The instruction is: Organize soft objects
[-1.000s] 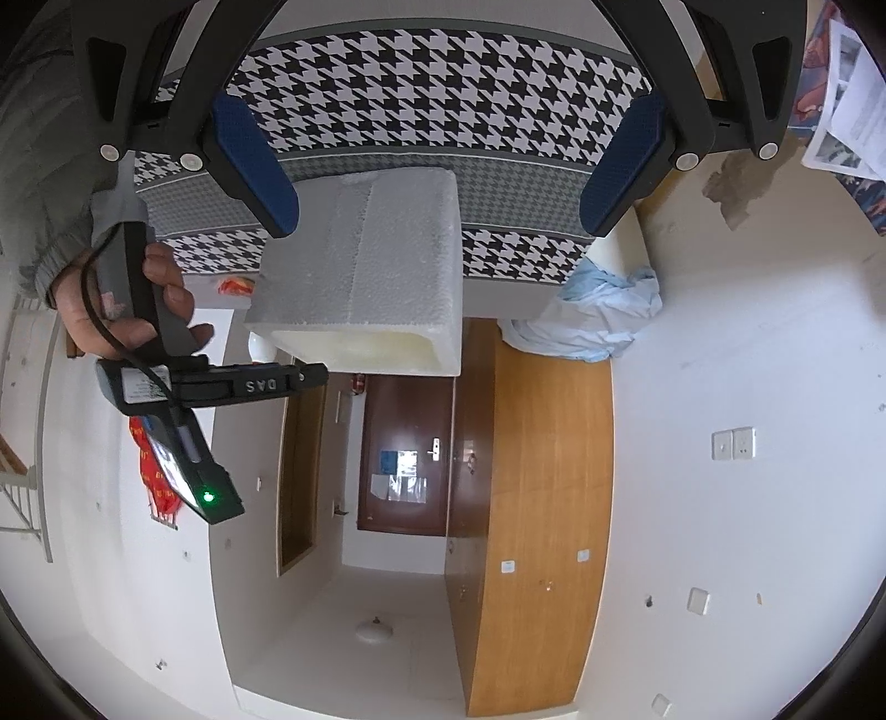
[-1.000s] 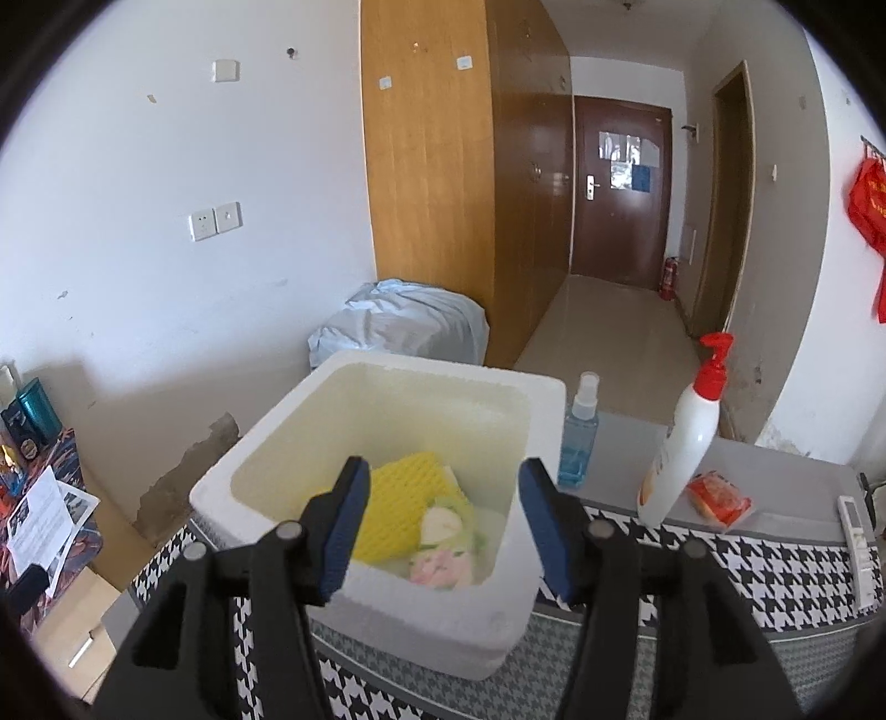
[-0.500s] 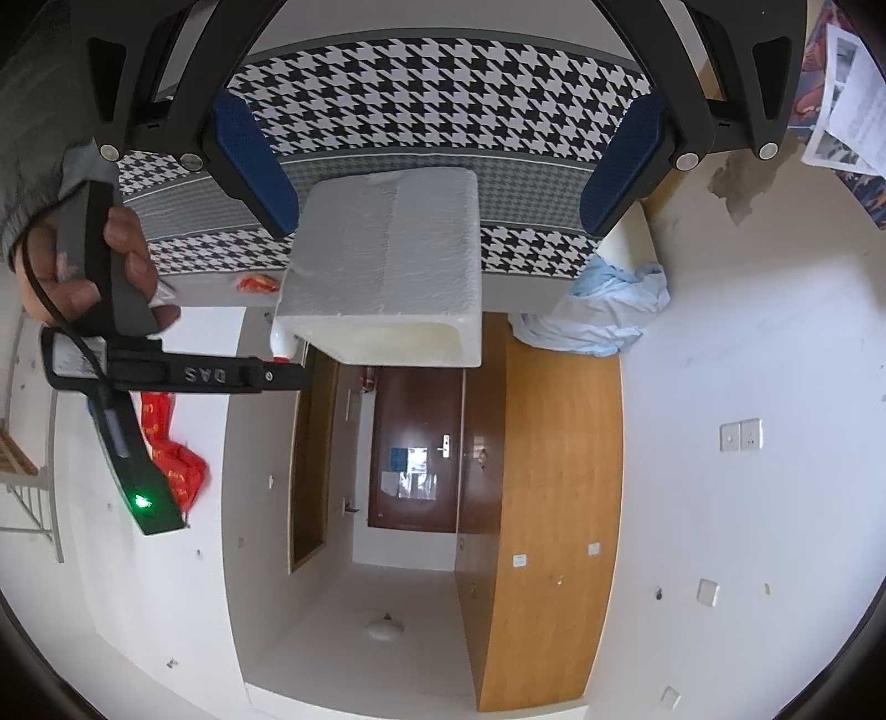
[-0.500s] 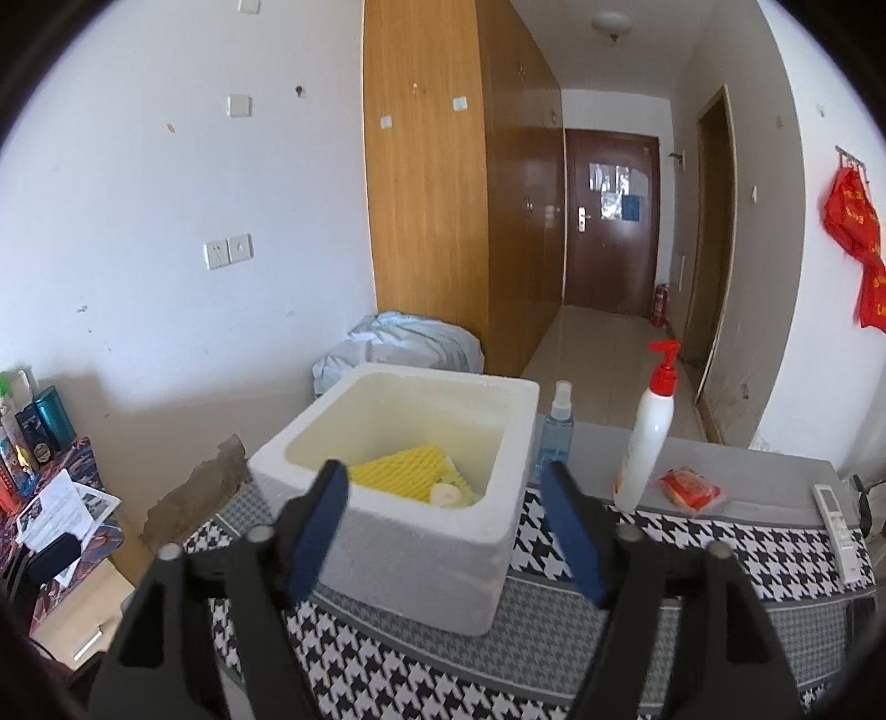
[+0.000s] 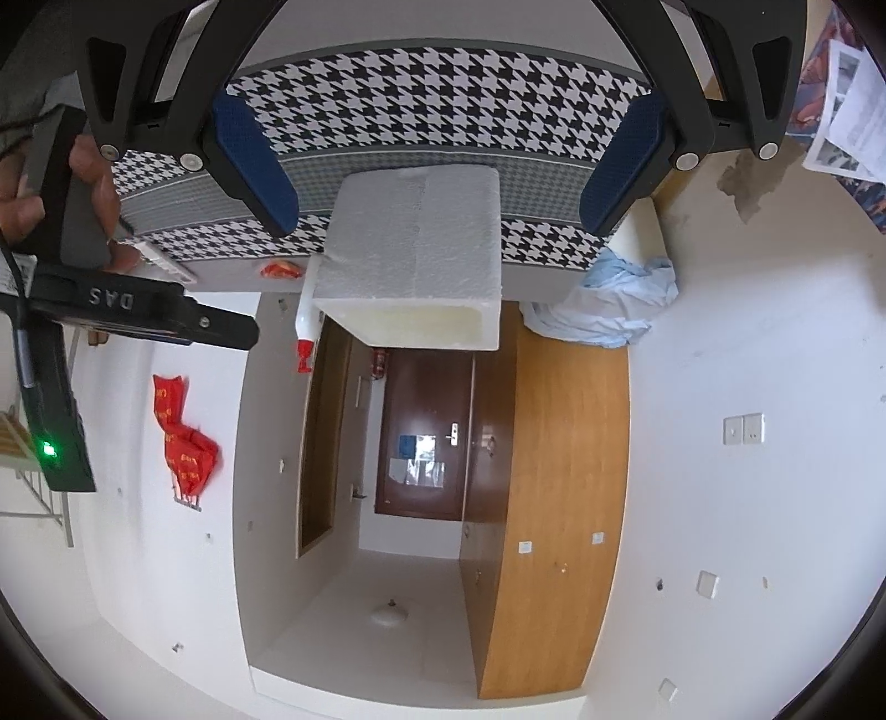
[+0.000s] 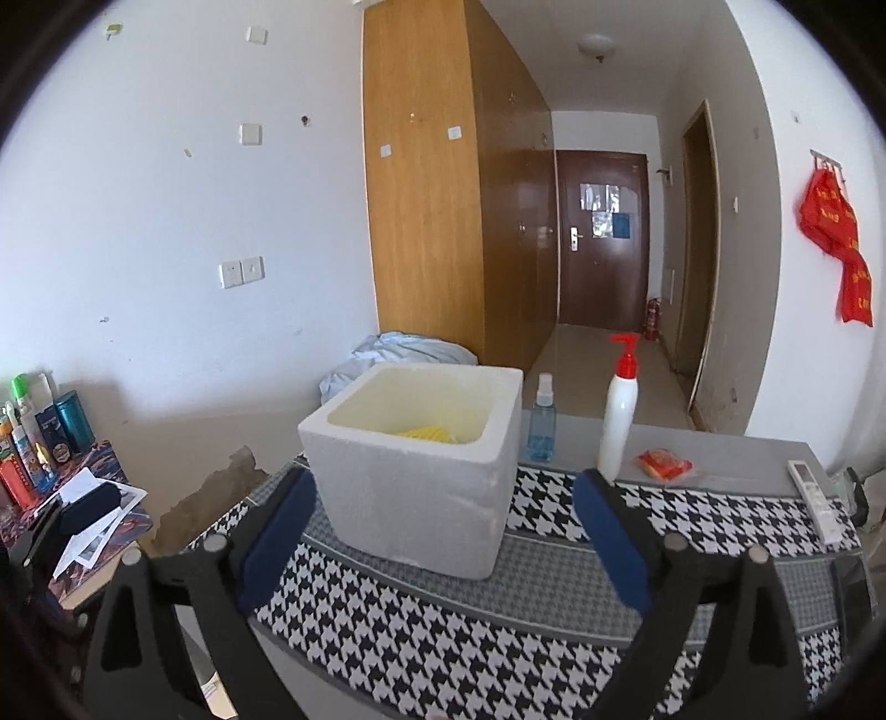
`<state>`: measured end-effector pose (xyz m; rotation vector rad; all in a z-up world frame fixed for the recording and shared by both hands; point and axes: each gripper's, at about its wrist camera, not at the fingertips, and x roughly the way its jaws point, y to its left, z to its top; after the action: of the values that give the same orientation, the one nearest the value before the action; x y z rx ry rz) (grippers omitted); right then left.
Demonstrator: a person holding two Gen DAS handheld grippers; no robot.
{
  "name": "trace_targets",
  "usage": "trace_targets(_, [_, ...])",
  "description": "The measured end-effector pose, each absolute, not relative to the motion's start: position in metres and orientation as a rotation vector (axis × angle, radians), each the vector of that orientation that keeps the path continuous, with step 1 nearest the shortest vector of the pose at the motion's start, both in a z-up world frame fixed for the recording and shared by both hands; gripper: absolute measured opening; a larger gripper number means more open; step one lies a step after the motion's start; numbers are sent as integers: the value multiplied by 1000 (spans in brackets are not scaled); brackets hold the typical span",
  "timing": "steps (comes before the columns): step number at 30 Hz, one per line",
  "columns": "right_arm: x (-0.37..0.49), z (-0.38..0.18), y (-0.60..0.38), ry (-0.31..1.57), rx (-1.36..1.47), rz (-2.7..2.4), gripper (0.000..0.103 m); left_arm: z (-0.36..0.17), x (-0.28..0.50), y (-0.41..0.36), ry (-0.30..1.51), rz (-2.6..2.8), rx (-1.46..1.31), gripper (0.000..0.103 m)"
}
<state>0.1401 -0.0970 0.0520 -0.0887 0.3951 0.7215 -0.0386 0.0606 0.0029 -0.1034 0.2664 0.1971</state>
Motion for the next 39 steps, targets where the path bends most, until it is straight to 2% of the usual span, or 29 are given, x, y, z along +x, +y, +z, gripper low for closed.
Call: trace_targets(39, [35, 13, -173, 231, -51, 628, 98, -5, -83, 11, 179, 192, -61, 102])
